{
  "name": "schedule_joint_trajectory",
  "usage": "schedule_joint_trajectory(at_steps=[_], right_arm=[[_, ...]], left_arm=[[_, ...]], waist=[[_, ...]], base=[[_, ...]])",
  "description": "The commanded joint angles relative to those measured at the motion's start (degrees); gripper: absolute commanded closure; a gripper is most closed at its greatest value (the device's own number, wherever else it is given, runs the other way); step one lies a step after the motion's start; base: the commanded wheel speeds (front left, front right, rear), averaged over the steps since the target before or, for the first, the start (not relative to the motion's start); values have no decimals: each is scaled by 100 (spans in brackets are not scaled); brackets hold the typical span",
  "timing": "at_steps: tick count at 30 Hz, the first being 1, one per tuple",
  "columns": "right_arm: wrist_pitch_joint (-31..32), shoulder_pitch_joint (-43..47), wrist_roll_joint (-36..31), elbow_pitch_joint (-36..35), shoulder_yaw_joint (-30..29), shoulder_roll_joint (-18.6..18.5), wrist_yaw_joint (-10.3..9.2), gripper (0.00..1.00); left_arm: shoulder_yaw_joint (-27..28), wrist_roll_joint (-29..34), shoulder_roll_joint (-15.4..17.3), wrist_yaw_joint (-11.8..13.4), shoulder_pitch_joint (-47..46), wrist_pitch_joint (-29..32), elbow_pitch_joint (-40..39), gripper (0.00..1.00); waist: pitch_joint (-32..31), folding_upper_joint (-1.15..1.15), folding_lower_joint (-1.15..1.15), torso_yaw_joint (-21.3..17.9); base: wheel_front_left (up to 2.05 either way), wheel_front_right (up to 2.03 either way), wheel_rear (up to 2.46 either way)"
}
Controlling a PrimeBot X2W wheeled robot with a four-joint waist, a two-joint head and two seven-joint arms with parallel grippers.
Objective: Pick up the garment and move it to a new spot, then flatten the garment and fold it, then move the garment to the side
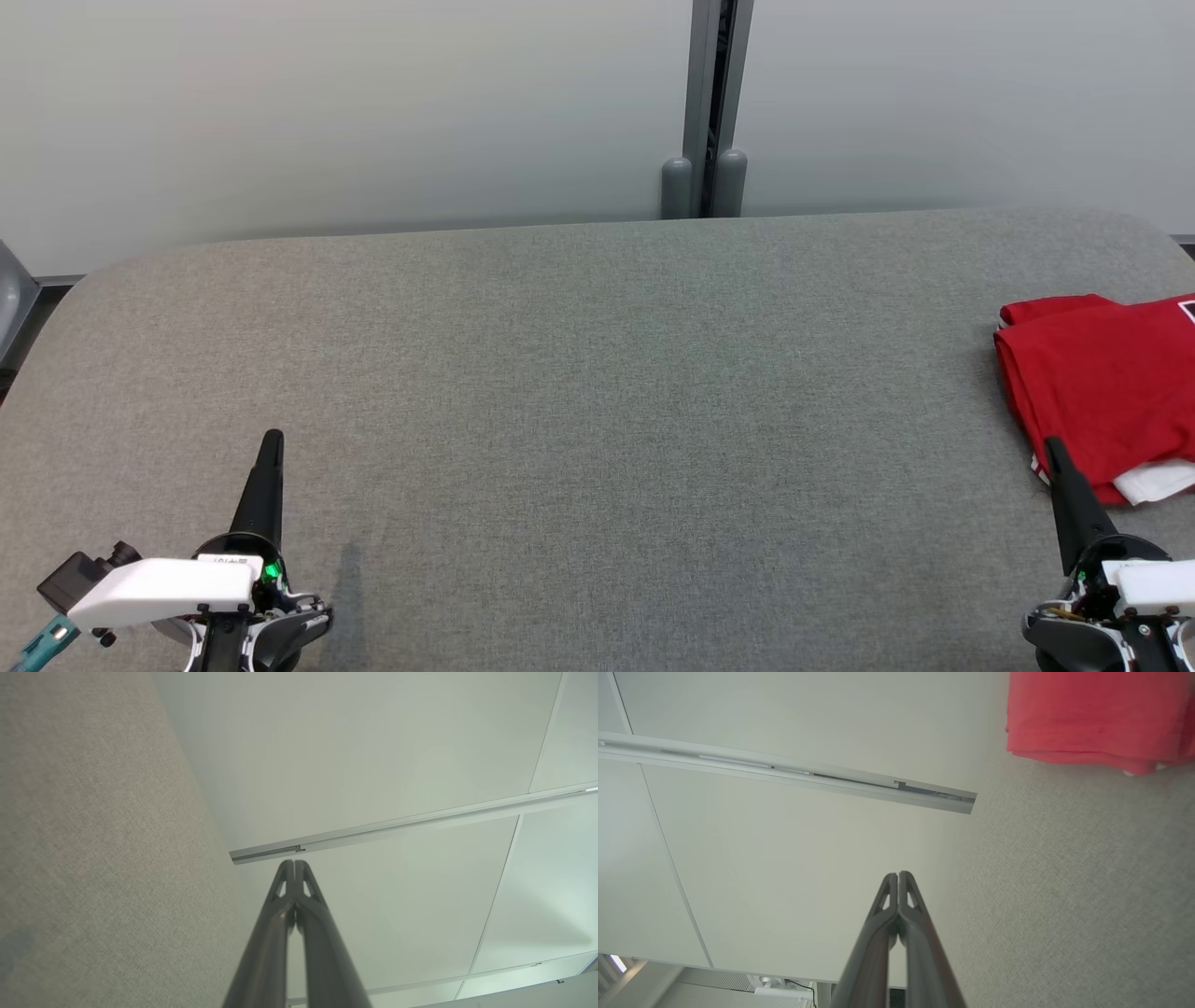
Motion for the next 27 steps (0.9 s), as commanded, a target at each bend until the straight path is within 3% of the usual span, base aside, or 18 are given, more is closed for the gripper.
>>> schedule_joint_trajectory(at_steps=[1,19,27], right_arm=[[29,-93,103,-2,-38,-8,2,100],[127,-184,777,159,-78,50,2,100],[137,-178,752,156,-81,49,2,100]], left_arm=[[52,-92,30,-47,-128,44,4,100],[184,-730,-33,-155,-212,214,55,100],[187,-721,-35,-150,-215,212,54,100]], waist=[[-1,0,0,0],[-31,0,0,-3],[-31,0,0,-3]], base=[[0,0,0],[0,0,0],[0,0,0]])
